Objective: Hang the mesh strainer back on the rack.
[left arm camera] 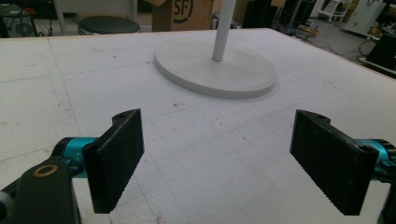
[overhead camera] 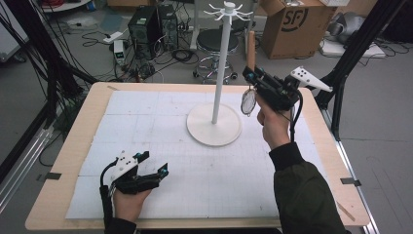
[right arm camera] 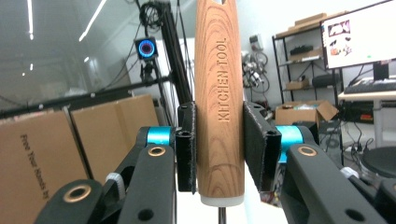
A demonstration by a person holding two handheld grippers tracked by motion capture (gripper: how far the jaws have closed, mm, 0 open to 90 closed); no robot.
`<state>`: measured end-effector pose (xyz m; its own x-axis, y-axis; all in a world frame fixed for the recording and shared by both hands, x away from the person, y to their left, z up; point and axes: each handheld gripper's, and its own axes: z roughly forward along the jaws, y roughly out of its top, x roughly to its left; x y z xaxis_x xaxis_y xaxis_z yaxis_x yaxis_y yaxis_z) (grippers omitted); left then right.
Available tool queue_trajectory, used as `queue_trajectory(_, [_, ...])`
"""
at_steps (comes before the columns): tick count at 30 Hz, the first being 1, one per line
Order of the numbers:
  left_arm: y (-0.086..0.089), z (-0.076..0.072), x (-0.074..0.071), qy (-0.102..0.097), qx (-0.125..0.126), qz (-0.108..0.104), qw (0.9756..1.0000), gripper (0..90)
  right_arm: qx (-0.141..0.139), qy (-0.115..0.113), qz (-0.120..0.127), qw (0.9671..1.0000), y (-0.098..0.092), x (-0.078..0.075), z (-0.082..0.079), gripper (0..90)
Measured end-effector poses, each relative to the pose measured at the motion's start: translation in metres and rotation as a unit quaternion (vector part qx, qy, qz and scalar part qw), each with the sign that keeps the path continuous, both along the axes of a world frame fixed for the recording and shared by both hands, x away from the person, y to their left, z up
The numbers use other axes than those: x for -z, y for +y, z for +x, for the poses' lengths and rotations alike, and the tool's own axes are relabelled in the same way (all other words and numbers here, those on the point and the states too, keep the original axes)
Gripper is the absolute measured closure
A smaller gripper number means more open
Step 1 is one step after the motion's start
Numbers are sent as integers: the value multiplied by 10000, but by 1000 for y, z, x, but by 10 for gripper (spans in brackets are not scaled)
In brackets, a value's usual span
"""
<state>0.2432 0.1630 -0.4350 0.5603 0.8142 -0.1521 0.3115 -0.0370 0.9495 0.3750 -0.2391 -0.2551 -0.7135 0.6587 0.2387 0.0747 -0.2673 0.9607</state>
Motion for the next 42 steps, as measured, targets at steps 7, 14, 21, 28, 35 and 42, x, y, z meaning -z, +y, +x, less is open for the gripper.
queue_trajectory(7, [1,0,0,27,8,-26,10000,186,-11,-49,114,9999,-3,-21,8,685])
queue_trajectory(14, [0,0,0,29,9,-37,10000,191,-49,12,86,10000,3,-25,14,684])
queue_trajectory(21, [1,0,0,39,-22,-80,10000,195,-37,70,44,10000,6,-28,24,684])
queue_trajectory(28, [1,-1,0,30,19,-71,10000,195,-58,183,-69,9998,15,-23,30,684])
queue_trajectory(35, [1,-1,0,20,7,-77,10000,195,-95,276,-49,9996,15,-22,32,678])
queue_trajectory(42, [0,-1,0,14,23,-42,10000,195,-122,374,-78,9992,11,-22,32,489])
